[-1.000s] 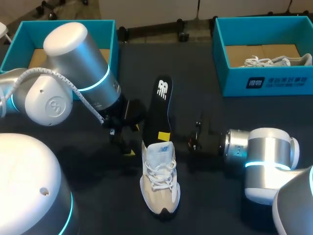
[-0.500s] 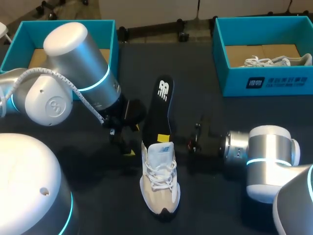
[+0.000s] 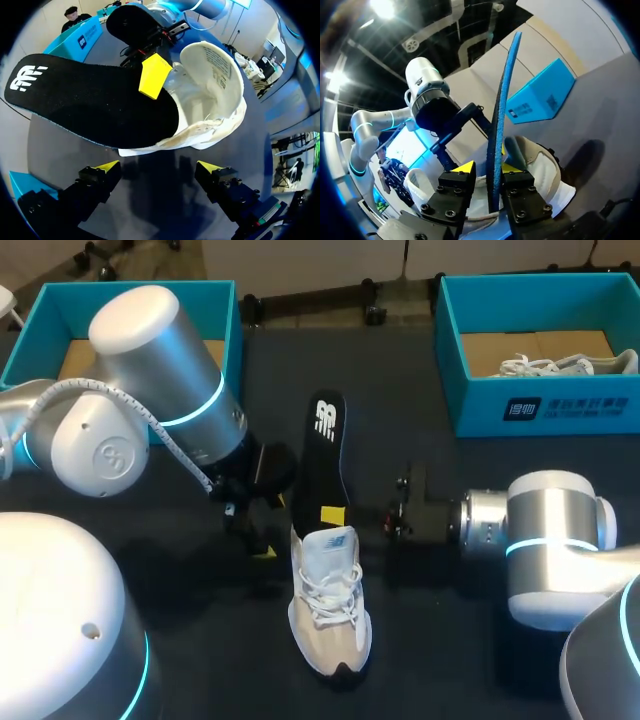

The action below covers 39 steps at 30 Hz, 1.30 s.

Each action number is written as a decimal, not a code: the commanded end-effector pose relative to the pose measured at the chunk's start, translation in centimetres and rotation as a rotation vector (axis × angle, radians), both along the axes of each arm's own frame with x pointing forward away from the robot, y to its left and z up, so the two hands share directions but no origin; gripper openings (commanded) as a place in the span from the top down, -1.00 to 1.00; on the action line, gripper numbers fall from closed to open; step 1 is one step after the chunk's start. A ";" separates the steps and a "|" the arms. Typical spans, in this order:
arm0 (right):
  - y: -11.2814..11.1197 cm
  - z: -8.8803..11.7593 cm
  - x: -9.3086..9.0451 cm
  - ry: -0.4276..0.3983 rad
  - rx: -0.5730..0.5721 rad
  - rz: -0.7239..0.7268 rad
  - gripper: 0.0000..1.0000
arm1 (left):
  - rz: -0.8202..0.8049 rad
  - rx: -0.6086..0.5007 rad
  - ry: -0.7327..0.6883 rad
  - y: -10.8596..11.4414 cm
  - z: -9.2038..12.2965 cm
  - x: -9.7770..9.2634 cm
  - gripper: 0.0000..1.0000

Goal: Take the shoe out of the shoebox, open the shoe tongue, remove and reinsert the insole, then place the shoe into the shoebox

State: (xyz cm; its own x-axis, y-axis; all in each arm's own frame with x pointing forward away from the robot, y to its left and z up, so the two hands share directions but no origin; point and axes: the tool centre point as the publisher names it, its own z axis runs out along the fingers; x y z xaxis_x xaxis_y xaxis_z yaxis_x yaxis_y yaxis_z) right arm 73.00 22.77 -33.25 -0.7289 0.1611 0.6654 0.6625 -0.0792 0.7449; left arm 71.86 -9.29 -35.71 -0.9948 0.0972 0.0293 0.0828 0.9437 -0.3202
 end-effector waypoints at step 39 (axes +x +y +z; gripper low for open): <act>0.8 -1.0 0.3 0.134 -0.084 0.117 1.00 | 0.000 -0.003 -0.002 0.1 -0.1 -0.1 -1.00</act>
State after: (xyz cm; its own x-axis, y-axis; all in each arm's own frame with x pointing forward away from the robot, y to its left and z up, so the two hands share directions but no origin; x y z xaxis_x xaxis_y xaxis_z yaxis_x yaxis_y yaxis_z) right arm 73.70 23.52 -33.90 -0.6562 0.1437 0.7408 0.7528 0.0557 0.6559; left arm 71.86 -9.30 -35.71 -0.9948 0.0972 0.0293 0.0828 0.9438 -0.3201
